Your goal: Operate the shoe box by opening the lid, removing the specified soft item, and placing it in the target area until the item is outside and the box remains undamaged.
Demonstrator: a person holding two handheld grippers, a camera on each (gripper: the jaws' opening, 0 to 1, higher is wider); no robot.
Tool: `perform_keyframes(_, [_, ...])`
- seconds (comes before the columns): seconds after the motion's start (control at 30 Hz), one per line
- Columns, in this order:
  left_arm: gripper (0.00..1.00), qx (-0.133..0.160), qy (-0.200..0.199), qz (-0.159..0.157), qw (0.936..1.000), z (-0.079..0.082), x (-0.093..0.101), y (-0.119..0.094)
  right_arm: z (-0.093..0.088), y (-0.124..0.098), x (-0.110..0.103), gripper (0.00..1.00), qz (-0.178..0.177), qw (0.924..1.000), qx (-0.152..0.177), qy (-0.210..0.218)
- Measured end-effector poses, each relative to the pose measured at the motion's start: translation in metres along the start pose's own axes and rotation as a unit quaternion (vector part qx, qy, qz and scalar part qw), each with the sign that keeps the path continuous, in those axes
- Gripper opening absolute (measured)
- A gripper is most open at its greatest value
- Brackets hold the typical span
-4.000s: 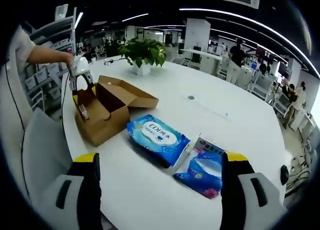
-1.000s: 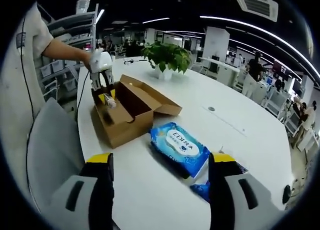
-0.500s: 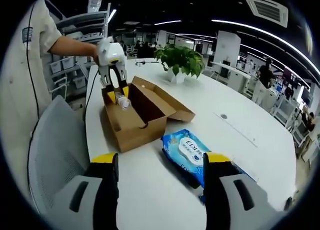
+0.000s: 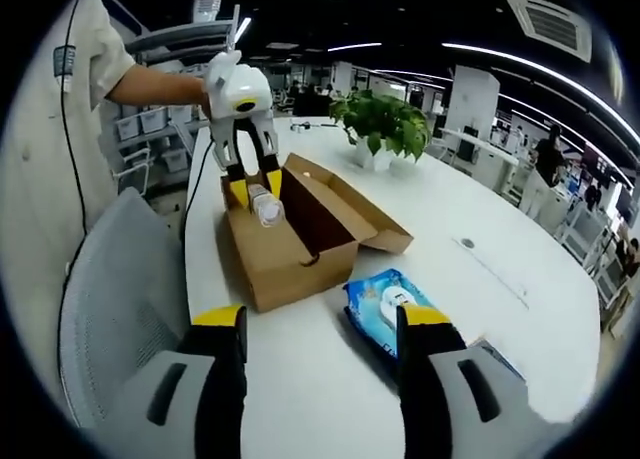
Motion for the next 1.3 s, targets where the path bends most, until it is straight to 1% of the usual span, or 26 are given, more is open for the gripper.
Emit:
perform_keyframes(0.23, [0.19,0.015,0.015,-0.009,0.9997,0.019,0.004,0.005,0.006,0.005,-0.007,0.50,0.013,0.9998,0.008,-0.009])
perform_keyframes(0.53, [0.19,0.022,0.034,-0.020,0.9990,0.036,0.010,0.012,0.009,0.010,-0.015,0.44,0.031,0.9993,0.014,-0.017])
perform_keyframes(0.87, [0.19,0.024,0.047,-0.037,0.9979,0.048,0.018,0.024,0.017,0.015,-0.031,0.38,0.061,0.9976,0.020,-0.025])
perform_keyframes(1.13, [0.19,0.031,0.056,-0.050,0.9967,0.055,0.023,0.029,0.023,0.022,-0.041,0.30,0.081,0.9956,0.024,-0.041])
perform_keyframes(1.3, [0.19,0.042,0.056,-0.053,0.9961,0.058,0.024,0.030,0.028,0.024,-0.043,0.24,0.088,0.9945,0.030,-0.047])
Point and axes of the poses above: the point that each gripper's makers call its tool centre point, and the gripper's own axes: y roughly forward along the fingers, x roughly to its right, z roughly out of its top, the point moved 6 cm from there along -y, roughly backward along the fingers, and after that the axes turned 10 degrees about -z, right-handed, at the moved point
